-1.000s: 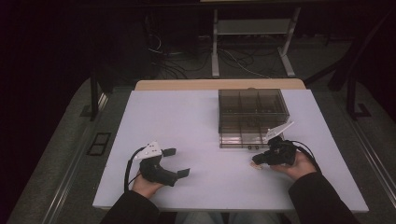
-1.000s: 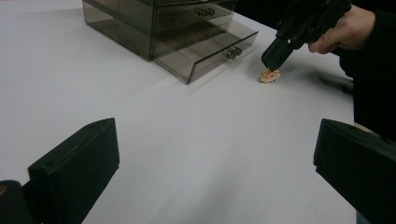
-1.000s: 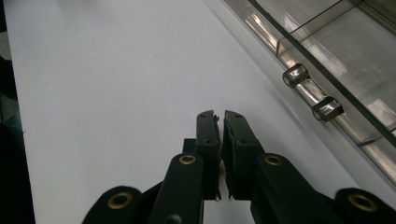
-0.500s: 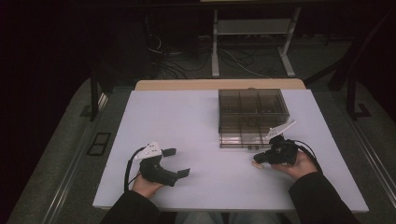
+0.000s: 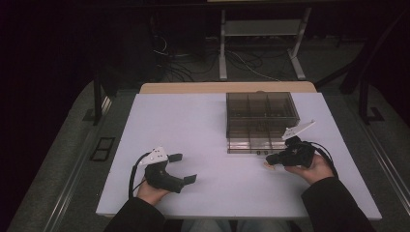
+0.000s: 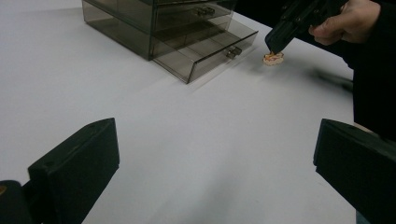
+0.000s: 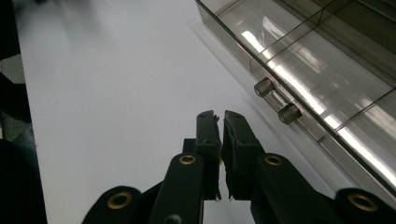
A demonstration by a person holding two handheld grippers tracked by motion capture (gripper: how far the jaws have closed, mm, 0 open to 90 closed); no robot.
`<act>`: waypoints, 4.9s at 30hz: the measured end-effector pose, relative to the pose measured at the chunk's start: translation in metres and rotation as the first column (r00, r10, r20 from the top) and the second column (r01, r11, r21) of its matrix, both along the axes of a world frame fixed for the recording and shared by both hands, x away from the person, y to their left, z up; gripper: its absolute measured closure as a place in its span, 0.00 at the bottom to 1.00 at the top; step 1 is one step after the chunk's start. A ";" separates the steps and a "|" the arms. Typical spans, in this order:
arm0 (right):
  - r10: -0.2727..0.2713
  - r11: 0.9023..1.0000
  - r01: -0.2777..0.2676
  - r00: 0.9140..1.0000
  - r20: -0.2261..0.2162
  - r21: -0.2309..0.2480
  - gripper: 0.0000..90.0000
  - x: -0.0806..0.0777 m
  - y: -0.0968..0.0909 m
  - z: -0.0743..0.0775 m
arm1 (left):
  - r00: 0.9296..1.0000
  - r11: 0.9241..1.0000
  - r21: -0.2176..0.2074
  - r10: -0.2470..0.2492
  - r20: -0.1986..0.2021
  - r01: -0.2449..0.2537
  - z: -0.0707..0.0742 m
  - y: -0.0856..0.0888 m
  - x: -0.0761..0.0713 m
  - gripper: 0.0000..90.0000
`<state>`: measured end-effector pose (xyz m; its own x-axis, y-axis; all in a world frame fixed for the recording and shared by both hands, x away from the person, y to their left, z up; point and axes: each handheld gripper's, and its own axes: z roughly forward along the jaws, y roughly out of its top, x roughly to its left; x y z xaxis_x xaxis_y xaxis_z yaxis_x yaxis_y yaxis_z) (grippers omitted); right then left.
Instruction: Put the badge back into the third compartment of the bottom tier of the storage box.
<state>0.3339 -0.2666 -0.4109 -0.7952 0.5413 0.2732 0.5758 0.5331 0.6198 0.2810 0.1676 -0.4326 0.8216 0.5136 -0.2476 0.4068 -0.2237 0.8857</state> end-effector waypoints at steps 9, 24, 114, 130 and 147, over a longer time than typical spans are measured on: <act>-0.010 1.000 0.010 1.000 0.009 0.011 0.93 0.001 -0.005 0.005 | 1.000 1.000 0.000 0.001 -0.002 -0.001 0.000 0.000 0.000 0.00; -0.041 0.999 0.040 0.999 0.031 0.035 0.93 0.004 -0.015 0.015 | 1.000 1.000 -0.001 0.005 -0.001 -0.005 0.000 0.000 0.000 0.00; -0.208 0.978 0.208 0.975 0.077 0.006 0.93 0.057 -0.057 0.043 | 1.000 1.000 -0.002 0.007 0.000 -0.007 0.000 0.001 0.000 0.00; -0.209 0.978 0.210 0.977 0.047 -0.019 0.93 0.065 -0.051 0.025 | 1.000 1.000 -0.002 0.006 0.000 -0.006 0.000 0.000 0.000 0.00; -0.203 0.978 0.204 0.979 0.025 -0.046 0.93 0.069 -0.046 0.010 | 1.000 1.000 0.000 0.006 0.000 -0.006 0.000 0.000 0.000 0.00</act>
